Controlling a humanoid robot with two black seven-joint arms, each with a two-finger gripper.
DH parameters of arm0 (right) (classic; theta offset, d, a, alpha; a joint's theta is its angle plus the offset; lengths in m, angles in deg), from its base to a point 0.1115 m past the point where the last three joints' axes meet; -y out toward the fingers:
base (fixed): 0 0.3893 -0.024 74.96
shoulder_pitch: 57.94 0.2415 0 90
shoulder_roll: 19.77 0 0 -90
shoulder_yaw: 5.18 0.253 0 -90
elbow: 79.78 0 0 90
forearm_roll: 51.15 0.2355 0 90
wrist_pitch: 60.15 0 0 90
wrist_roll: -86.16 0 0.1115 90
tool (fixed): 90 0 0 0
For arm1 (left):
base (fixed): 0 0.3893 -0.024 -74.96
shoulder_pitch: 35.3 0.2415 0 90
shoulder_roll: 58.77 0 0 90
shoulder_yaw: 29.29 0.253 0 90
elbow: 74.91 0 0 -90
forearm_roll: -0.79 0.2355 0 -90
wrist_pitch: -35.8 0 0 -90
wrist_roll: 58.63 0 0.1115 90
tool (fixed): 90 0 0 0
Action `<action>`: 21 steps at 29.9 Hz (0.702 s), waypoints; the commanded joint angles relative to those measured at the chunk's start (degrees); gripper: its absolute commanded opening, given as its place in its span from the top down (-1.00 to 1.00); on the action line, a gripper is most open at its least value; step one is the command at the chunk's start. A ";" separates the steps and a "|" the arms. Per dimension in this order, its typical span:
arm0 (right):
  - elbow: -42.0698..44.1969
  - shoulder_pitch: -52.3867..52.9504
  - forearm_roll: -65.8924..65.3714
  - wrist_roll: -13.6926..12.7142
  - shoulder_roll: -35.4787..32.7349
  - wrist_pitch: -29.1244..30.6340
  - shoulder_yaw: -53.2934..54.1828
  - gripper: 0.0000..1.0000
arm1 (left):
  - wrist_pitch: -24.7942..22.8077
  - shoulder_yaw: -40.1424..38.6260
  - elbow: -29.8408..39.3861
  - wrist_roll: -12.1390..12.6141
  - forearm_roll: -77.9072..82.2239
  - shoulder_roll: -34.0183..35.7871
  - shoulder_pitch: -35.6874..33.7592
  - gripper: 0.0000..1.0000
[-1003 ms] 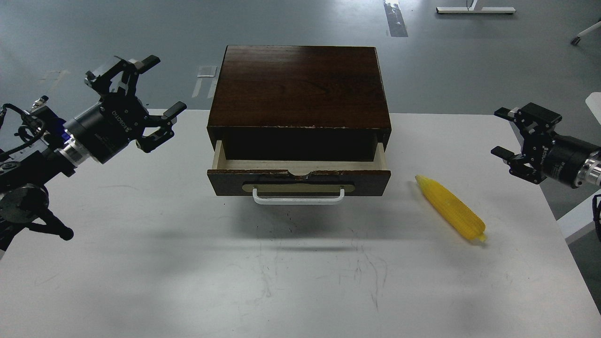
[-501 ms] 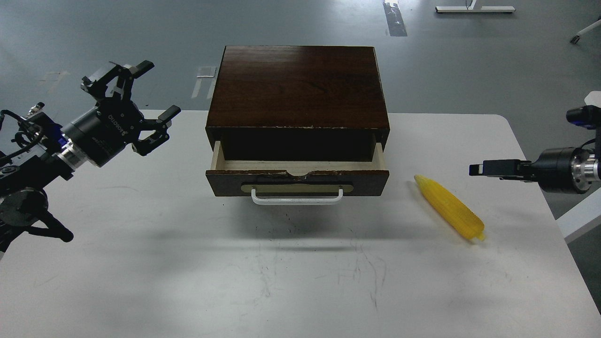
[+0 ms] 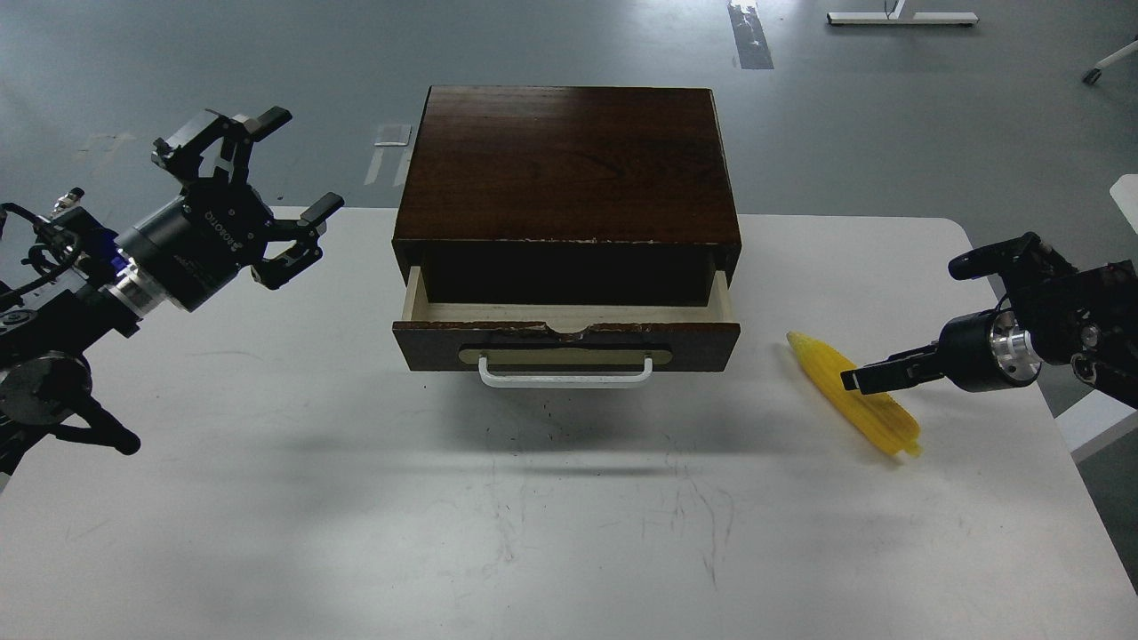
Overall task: Put corn in drawer with both arms
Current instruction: 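Reach the right gripper to the yellow corn cob and grasp it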
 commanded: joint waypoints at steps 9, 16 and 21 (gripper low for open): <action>0.38 -1.03 0.00 -0.01 1.87 -0.06 -1.53 -0.45 | 0.00 -0.11 0.00 0.00 0.03 0.05 0.26 -0.96; 0.39 -0.95 0.00 -0.01 1.61 -0.15 -3.28 0.83 | 0.00 -0.11 0.00 0.00 -0.06 -0.04 0.26 -0.97; -0.05 0.46 0.35 -0.01 0.99 -0.15 -3.20 0.95 | 0.00 -0.20 0.00 0.00 -0.14 -0.04 0.26 -0.96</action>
